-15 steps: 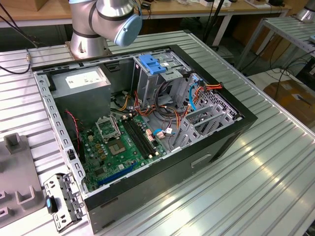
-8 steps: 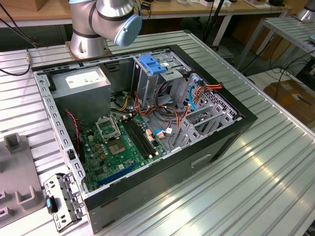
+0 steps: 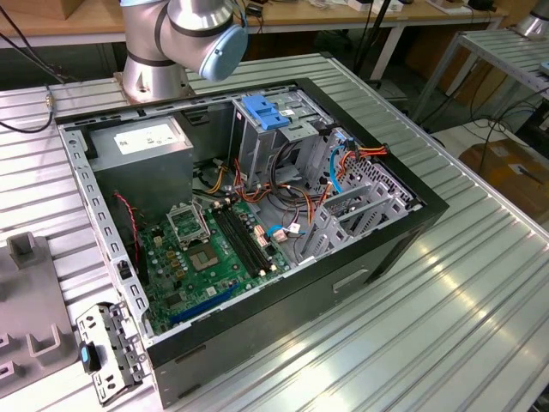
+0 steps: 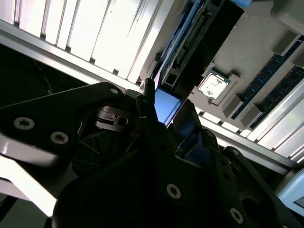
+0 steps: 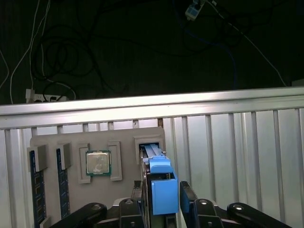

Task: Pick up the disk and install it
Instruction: 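Pick up the disk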

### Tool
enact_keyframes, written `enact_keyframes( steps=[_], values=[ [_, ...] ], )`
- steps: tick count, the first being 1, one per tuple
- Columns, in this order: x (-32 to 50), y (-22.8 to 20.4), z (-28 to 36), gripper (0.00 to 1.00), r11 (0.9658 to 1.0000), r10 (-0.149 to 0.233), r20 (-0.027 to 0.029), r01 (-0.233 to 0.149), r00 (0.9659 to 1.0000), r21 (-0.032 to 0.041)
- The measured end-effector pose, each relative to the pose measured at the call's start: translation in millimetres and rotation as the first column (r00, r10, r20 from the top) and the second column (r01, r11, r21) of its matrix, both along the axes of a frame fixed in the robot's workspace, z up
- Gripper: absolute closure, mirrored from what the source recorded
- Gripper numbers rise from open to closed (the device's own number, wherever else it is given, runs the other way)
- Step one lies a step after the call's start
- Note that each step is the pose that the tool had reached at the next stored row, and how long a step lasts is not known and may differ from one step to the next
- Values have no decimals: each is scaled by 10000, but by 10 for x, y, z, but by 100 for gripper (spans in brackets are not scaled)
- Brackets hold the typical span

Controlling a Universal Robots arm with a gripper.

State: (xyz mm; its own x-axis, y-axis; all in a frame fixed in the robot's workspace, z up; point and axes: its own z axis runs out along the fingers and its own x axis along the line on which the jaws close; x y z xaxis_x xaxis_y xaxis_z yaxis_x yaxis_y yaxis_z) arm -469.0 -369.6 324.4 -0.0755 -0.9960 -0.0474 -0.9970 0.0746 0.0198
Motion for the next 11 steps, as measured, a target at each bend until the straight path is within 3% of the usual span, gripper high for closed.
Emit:
enact_keyframes(
  steps=[11],
  values=[
    [0,0,0,56,10000,3,-1,-3,10000,0]
  ],
)
